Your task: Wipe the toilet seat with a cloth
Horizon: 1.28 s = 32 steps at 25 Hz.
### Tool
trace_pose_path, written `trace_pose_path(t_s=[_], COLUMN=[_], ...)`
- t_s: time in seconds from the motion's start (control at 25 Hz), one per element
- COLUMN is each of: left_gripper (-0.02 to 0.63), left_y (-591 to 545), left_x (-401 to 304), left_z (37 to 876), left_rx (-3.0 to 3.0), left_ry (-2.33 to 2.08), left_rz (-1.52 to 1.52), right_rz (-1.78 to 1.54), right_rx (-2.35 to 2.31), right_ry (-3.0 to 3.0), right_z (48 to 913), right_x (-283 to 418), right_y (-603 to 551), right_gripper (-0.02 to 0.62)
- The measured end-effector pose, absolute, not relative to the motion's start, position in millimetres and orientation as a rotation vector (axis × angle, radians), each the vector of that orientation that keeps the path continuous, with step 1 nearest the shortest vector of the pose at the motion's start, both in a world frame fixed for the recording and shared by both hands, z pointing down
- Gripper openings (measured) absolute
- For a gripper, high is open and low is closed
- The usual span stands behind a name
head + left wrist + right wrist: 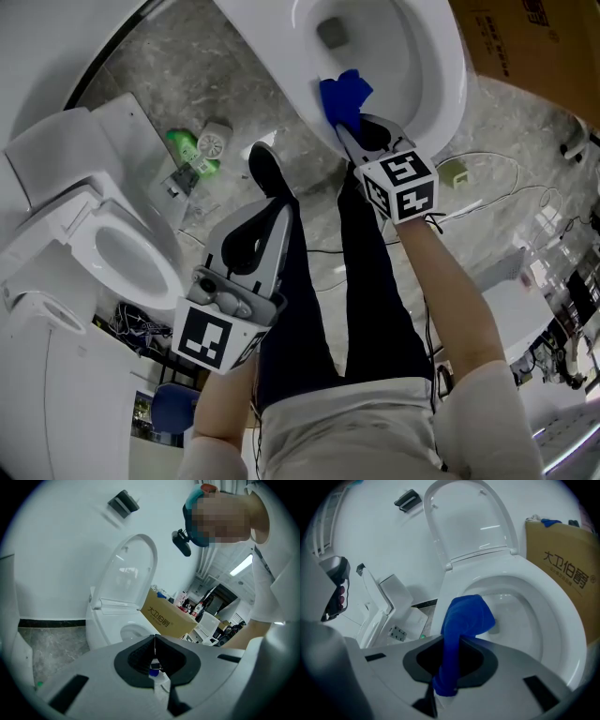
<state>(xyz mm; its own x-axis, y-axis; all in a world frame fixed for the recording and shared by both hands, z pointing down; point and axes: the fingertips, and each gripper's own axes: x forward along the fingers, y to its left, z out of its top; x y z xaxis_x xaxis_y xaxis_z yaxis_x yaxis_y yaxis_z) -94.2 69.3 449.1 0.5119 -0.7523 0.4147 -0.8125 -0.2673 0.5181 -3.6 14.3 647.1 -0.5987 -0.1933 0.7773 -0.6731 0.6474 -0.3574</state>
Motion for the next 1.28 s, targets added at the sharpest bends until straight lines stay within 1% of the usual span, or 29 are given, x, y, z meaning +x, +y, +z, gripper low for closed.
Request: trace_pose_path(t_s=[1.28], left_gripper=[0.009], left_y=[63.8], left_x=[-31.3], left_z=[451.6], left_rx=[2.106], left_ry=[-1.178], left_rz=[0.167], right_rz=[0.81], right_rx=[0.687], right_ry=[-2.107], right_z=[652.8], right_x=[59.7], right_y=[29.3], right_gripper=[0.054])
